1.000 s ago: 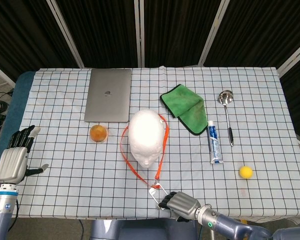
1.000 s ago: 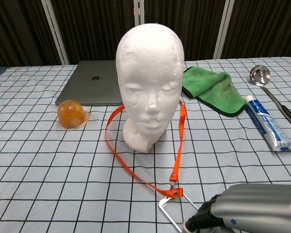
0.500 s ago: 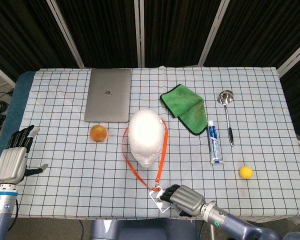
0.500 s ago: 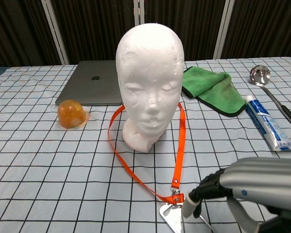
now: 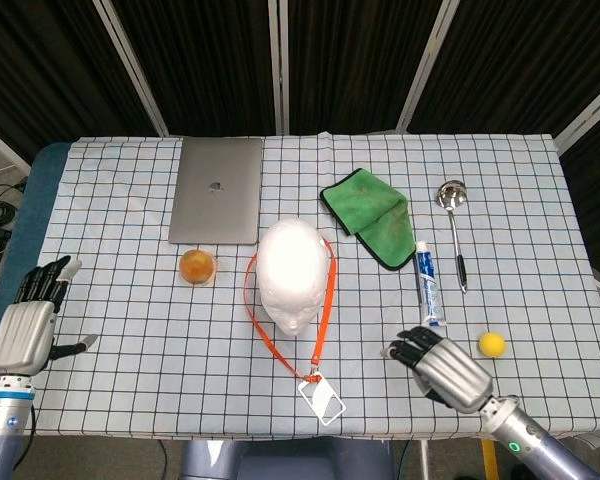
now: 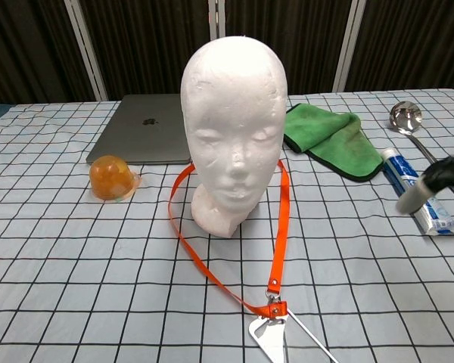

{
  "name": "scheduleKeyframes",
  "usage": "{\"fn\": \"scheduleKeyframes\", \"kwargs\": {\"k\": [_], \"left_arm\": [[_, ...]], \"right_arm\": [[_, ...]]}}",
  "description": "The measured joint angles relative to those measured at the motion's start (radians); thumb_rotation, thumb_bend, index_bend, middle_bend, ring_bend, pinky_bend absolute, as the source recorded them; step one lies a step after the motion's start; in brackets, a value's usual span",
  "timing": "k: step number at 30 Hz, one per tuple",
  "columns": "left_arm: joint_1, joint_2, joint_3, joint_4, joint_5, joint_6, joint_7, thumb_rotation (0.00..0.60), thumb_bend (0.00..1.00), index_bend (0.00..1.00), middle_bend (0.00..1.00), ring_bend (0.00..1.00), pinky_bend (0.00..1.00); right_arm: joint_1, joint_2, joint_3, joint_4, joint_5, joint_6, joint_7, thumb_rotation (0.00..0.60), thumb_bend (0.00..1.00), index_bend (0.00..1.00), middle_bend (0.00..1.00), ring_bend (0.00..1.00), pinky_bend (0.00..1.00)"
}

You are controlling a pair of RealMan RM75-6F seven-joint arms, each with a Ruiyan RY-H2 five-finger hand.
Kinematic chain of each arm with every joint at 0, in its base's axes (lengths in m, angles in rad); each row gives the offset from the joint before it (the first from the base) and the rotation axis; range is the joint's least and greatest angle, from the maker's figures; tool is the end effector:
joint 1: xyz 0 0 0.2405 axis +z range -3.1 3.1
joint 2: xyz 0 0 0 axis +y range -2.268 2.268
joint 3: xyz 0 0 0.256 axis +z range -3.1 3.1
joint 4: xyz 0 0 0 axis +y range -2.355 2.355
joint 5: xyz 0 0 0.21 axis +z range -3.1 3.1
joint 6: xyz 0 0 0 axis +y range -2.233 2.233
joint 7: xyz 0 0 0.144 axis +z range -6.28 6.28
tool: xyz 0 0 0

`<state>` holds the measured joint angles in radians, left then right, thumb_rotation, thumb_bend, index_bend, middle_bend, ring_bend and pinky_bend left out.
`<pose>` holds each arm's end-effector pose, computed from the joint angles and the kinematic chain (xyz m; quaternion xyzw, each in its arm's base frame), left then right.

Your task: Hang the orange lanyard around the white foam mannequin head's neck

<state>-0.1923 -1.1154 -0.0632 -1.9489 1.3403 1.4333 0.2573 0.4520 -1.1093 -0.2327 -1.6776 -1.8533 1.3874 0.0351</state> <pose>-0.2418 0.2028 0.1348 -0.5874 -0.4325 -0.3951 0.5584 -0.2222 -0.1958 0.0967 0.7983 -0.3025 0.4160 0.3133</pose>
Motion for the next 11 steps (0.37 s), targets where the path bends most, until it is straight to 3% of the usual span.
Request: {"fn": "scheduleKeyframes", "kwargs": {"k": [2,4,11], "left_arm": [[0.005,0.002,0.008,0.007,0.01,0.0,-0.009,0.6,0.05,0.0,0.0,0.0,0.0],[0.009,0.004,0.017,0.014,0.02,-0.002,-0.019,0.6,0.05,0.0,0.0,0.0,0.0],[0.024,0.014,0.044,0.046,0.089,0.004,-0.087,0.6,0.05,0.0,0.0,0.0,0.0]], "right_arm": [[-0.063,0.01,0.01,0.026,0.021,0.1,0.015,0.6,0.15,0.09,0.05,0.02,0.01],[-0.118,0.017,0.023,0.039,0.053,0.172,0.028,0.6,0.03,0.02,0.0,0.0,0.0],[-0.229,0.045,0.079,-0.011,0.197,0.267,0.052,0.6,0.0,0.0,0.0,0.0,0.0]]}}
